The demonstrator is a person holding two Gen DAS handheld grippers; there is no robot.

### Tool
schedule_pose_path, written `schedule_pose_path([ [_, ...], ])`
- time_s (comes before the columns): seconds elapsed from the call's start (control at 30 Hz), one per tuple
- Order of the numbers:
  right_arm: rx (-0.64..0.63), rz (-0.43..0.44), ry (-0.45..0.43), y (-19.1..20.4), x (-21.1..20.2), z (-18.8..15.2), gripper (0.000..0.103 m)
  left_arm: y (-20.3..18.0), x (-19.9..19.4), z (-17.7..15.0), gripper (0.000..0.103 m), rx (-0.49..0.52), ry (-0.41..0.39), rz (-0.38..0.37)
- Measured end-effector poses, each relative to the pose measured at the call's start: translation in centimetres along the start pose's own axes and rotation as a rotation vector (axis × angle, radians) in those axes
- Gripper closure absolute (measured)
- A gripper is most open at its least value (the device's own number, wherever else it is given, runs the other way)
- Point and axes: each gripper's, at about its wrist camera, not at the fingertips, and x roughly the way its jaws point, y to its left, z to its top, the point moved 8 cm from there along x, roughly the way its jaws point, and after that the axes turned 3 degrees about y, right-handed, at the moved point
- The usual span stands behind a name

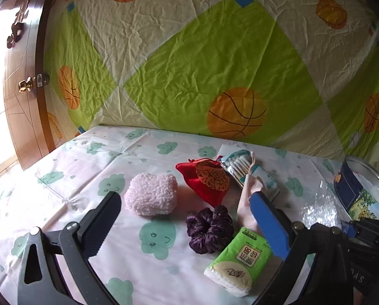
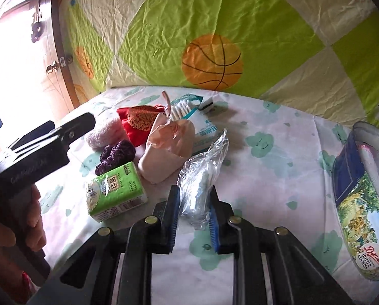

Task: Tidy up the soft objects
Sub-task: 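Grasp the clear plastic bag with the right gripper while the left gripper grasps the green tissue pack, then carry the plastic bag with the right gripper while the left gripper carries the tissue pack over the tin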

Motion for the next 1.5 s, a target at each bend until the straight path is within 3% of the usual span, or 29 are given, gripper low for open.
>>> schedule_pose_path([
  [0.13,0.027,-0.085,-0.075,-1.9,-1.5,1.0,0.08,-2.1,-0.7,-1.7,0.0,0.08,0.065,-0.102],
  [0.23,0.075,-0.087,-0.103,-3.0,-2.3,1.6,0.08,-4.4,-0.5,-3.0,0.001,0.194,0.124,-0.141],
  [0.4,0.109,-0.09,-0.113,-3.9,-2.8,1.7,0.08,-6.9,1.0,-4.8,0.01,0.332,0.223,-0.096],
  [0.47,0.115,-0.096,-0.111,-4.1,-2.7,1.6,0.08,-6.9,1.8,-5.3,0.015,0.34,0.27,-0.081],
  [0.53,0.117,-0.099,-0.11,-4.2,-2.7,1.6,0.08,-6.6,2.8,-6.0,0.027,0.321,0.327,-0.091],
  [0.63,0.119,-0.096,-0.111,-4.1,-2.7,1.6,0.08,-5.9,4.2,-6.8,0.032,0.257,0.42,-0.131],
  [0.7,0.115,-0.098,-0.11,-4.1,-2.6,1.5,0.08,-5.5,4.4,-6.7,0.037,0.205,0.43,-0.157],
  [0.8,0.106,-0.104,-0.111,-3.9,-2.6,1.5,0.08,-5.3,4.0,-6.5,0.05,0.18,0.418,-0.163],
  [0.9,0.102,-0.105,-0.116,-3.8,-2.7,1.6,0.08,-5.1,3.5,-6.1,0.054,0.157,0.393,-0.173],
  [1.03,0.104,-0.1,-0.132,-3.8,-3.1,1.8,0.08,-5.3,1.7,-5.7,0.054,0.113,0.35,-0.241],
  [1.23,0.124,-0.083,-0.184,-4.0,-4.5,2.4,0.08,-4.8,-1.4,-4.3,0.054,0.065,0.218,-0.318],
  [1.37,0.133,-0.06,-0.233,-3.9,-5.9,2.9,0.08,-4.8,-3.1,-3.1,0.054,0.042,0.115,-0.308],
  [1.5,0.112,-0.061,-0.282,-3.6,-7.2,3.4,0.08,-5.0,-3.0,-2.3,0.054,-0.016,0.088,-0.283],
])
